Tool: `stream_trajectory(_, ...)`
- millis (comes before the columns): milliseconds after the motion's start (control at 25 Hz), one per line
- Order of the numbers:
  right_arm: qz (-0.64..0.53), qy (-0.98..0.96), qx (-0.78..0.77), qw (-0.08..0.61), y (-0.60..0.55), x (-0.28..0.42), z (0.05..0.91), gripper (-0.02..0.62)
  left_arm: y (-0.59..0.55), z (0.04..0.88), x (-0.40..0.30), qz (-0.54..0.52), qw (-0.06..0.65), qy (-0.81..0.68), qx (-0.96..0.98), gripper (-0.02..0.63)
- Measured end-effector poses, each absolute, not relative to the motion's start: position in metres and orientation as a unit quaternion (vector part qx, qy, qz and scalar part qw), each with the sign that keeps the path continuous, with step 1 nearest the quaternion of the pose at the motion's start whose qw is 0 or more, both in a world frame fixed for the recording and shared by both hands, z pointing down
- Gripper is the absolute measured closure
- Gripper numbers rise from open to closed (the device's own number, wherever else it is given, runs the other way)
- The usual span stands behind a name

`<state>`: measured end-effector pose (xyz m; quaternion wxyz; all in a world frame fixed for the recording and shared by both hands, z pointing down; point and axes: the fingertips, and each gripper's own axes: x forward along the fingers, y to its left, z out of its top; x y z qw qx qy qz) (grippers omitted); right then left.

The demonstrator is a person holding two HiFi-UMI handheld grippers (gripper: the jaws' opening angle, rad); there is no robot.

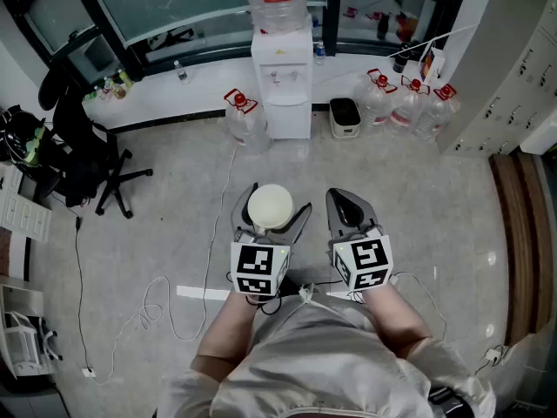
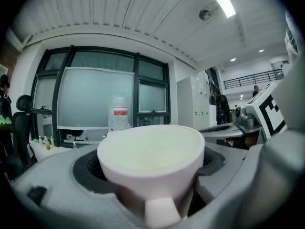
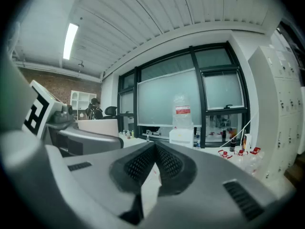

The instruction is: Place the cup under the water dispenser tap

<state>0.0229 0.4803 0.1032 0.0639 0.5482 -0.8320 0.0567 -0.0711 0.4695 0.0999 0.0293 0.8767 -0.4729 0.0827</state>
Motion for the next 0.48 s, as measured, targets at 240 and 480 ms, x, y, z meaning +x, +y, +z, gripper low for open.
stream_trajectory(240, 0.061, -0.833, 0.546, 0.073, 0.48, 0.03, 0.111, 0.571, 0.468, 0.104, -0.062, 0.078, 0.037, -0.471, 0.878, 0.118)
stream_trajectory(480, 0.075, -0.826, 0.555, 0.07, 0.48, 0.037, 0.119, 0.571, 0.469, 0.114, -0.053, 0.089, 0.042, -0.464, 0.88, 0.118)
